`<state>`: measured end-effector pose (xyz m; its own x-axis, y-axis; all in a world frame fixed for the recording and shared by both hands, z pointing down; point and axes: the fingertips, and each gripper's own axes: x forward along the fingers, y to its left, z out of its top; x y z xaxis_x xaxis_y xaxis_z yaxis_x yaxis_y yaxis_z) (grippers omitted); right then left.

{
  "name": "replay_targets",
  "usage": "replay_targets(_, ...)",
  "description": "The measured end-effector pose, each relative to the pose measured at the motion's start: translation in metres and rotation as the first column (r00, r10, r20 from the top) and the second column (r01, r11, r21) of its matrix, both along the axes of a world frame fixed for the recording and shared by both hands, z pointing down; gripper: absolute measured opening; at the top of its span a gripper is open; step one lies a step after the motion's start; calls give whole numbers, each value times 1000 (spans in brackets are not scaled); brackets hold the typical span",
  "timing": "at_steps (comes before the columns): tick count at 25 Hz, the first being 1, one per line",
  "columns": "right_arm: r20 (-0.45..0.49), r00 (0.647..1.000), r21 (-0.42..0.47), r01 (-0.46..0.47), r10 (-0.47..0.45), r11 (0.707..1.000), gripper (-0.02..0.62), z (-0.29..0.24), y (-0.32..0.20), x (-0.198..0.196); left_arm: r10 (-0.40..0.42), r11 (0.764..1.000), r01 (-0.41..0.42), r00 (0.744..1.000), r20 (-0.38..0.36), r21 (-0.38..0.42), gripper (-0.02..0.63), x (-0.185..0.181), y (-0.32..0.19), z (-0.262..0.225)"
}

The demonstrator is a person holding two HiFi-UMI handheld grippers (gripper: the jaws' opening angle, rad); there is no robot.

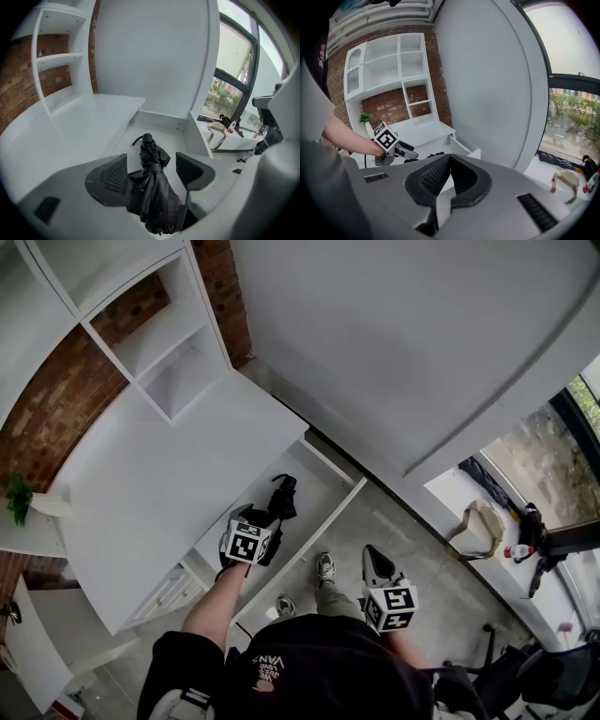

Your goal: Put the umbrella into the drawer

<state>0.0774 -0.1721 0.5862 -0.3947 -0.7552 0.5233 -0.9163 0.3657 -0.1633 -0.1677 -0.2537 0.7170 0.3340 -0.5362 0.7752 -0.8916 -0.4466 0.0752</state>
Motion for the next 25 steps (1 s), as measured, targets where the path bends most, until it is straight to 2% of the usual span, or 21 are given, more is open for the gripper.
replay_targets(4,5,1000,17,11,-11,1000,2,-6,13,-11,6,997,-2,999,-47,75,303,1,15,-27)
replay_targets(7,7,1000,29,16,-16,999,2,-10,23,-18,7,992,3,997,-72,129,233,-2,30,-47)
replay_targets(12,14,1000,61,15,-16,998,2,-18,37,-32,2,980,23,992,-124,199,174,-10,56,-82)
replay_targets(21,37,999,120,15,-19,993,2,-33,66,-66,-29,935,92,982,-185,342,53,-41,110,-139)
replay_targets(25,58,998,146,18,-27,989,2,-43,78,-80,-41,911,121,978,-204,394,25,-54,136,-162)
